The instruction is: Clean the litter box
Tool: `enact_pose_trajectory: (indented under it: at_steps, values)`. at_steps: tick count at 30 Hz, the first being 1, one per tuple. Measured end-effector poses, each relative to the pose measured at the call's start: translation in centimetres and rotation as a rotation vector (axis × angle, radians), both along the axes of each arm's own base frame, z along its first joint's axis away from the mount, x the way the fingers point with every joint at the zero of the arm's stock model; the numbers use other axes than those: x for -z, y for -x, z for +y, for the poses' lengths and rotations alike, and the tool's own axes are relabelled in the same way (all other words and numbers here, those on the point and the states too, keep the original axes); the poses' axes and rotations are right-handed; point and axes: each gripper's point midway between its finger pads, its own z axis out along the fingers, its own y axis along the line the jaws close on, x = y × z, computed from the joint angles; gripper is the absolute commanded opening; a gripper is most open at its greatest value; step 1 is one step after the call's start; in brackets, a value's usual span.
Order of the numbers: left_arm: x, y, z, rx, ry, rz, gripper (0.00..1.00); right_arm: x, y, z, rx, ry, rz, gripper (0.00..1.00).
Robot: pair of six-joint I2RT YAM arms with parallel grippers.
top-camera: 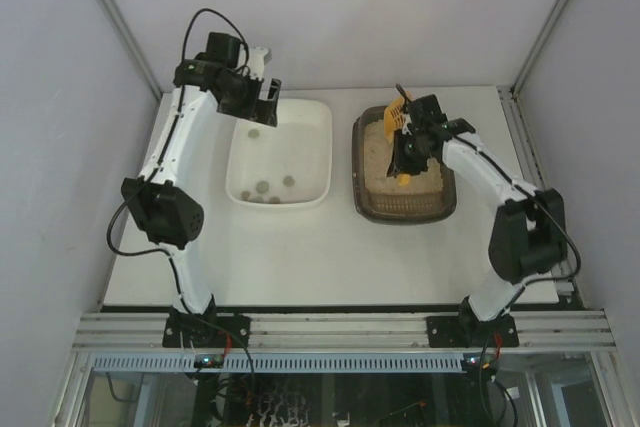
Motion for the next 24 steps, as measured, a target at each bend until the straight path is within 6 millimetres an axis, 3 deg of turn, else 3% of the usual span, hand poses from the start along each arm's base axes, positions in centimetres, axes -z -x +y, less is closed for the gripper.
enact_pose_trajectory:
  at_steps: [3, 6, 10, 13, 24]
  values:
    - [0.9, -0.7, -1.9, 0.018, 0.013, 0.001, 1.00, 1.5, -2.4, 0.4, -0.011, -0.031, 0.096, 0.00]
    - [0.6, -1.3, -2.6, 0.015, 0.027, -0.014, 1.00, 3.7, -3.8, 0.2, -0.020, -0.003, 0.181, 0.00]
    - [-0.8, -2.7, -2.7, 0.002, 0.046, -0.062, 1.00, 5.5, -2.1, -1.1, -0.027, 0.070, 0.283, 0.00]
    - [-0.8, -2.5, -2.9, 0.007, 0.045, -0.056, 1.00, 5.0, -1.6, -1.0, -0.046, 0.049, 0.310, 0.00]
    - [0.6, -1.8, -4.1, 0.037, 0.042, -0.015, 1.00, 2.1, -1.8, 3.4, -0.135, -0.279, 0.334, 0.00]
